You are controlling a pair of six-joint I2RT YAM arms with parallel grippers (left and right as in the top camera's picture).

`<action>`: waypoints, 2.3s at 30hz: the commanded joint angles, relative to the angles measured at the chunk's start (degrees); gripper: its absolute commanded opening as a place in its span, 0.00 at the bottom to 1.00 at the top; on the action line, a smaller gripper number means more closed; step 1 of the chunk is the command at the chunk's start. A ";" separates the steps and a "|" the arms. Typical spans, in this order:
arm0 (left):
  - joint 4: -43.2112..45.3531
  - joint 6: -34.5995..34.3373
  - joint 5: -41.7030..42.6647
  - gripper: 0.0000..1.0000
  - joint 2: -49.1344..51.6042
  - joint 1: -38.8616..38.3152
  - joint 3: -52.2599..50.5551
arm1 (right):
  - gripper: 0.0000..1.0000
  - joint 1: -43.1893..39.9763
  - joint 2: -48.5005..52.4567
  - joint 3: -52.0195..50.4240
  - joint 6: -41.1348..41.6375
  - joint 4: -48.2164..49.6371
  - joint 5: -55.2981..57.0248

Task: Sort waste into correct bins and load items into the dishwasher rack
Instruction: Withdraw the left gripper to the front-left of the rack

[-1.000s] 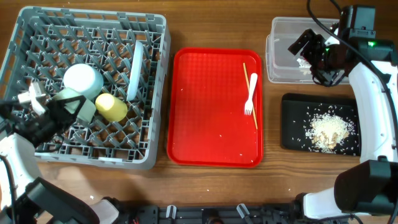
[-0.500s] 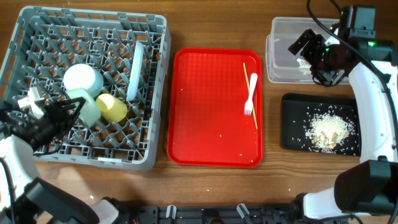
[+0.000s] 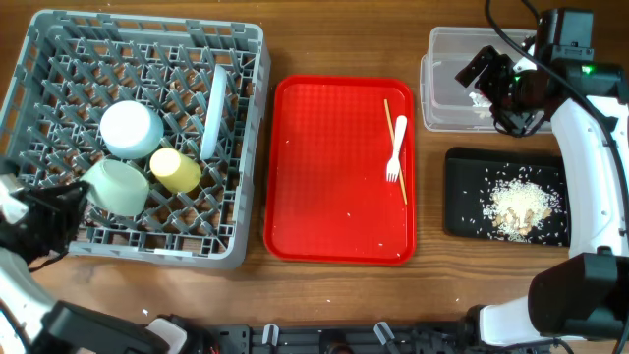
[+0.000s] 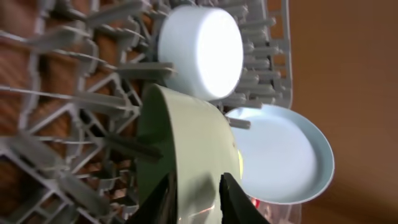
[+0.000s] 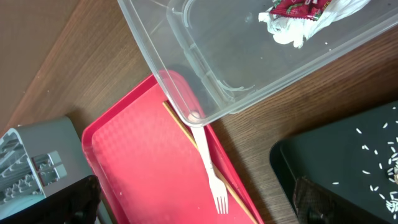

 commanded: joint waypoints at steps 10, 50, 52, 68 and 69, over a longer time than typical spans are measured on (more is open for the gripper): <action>-4.39 -7.30 -9.31 0.08 -15.85 -2.21 2.54 | 1.00 0.17 0.15 -0.37 0.68 0.15 0.72; -15.91 -38.45 -51.63 1.00 -21.16 -24.65 7.61 | 1.00 0.17 0.15 -0.37 17.38 2.82 -3.82; -17.09 -38.42 -51.23 1.00 -20.44 -21.81 7.61 | 1.00 1.16 0.35 -0.37 6.91 4.33 -13.25; -25.73 -48.24 -50.56 1.00 -20.02 -12.85 7.50 | 0.64 21.99 19.78 -2.21 -3.69 -2.38 16.96; -25.70 -48.24 -50.56 1.00 -20.00 -12.85 7.50 | 0.61 22.01 21.77 -2.21 -4.66 -1.86 16.55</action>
